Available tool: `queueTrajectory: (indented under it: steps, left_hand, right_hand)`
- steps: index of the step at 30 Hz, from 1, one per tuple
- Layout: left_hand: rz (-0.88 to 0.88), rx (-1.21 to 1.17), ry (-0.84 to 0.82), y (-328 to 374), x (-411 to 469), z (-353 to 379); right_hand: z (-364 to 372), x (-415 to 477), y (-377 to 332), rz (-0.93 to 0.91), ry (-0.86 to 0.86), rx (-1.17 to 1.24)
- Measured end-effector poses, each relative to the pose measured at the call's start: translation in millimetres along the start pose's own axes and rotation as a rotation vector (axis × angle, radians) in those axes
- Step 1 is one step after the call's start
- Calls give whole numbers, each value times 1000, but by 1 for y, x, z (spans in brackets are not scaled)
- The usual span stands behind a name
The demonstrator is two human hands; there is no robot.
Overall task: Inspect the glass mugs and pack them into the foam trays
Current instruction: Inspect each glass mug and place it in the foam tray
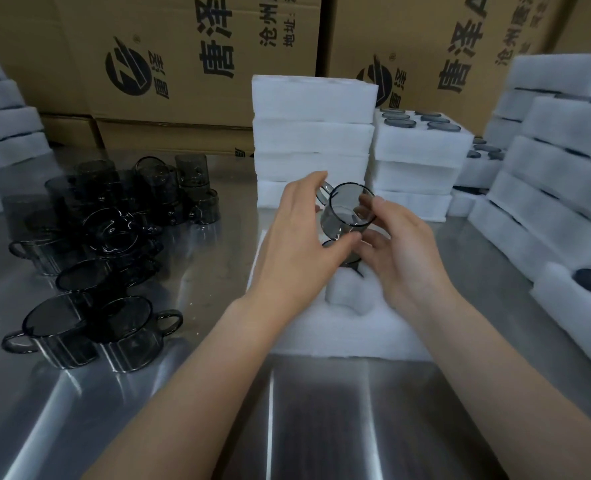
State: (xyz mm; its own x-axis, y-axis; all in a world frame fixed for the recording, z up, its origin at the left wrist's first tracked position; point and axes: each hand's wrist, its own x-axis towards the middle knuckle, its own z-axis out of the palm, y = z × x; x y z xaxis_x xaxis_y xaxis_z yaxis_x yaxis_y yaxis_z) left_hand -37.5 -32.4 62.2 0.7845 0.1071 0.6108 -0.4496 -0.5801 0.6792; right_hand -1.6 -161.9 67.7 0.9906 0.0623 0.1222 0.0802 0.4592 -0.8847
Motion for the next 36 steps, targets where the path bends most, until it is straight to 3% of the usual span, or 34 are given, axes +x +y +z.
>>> queueTrajectory:
  steps: [5,14,20,36]
  left_hand:
    - [-164,-146,74,1,3,-4]
    - [-119,-276,-13,2,3,-10]
    - [-136,-400,-68,-3,6,-13]
    - [0,-240,-139,-2,1,-10]
  right_hand:
    - [3,0,0,-22,-58,39]
    - [-2,0,3,6,-225,63]
    - [-3,1,2,41,-230,38]
    - [2,-1,7,0,-217,-183]
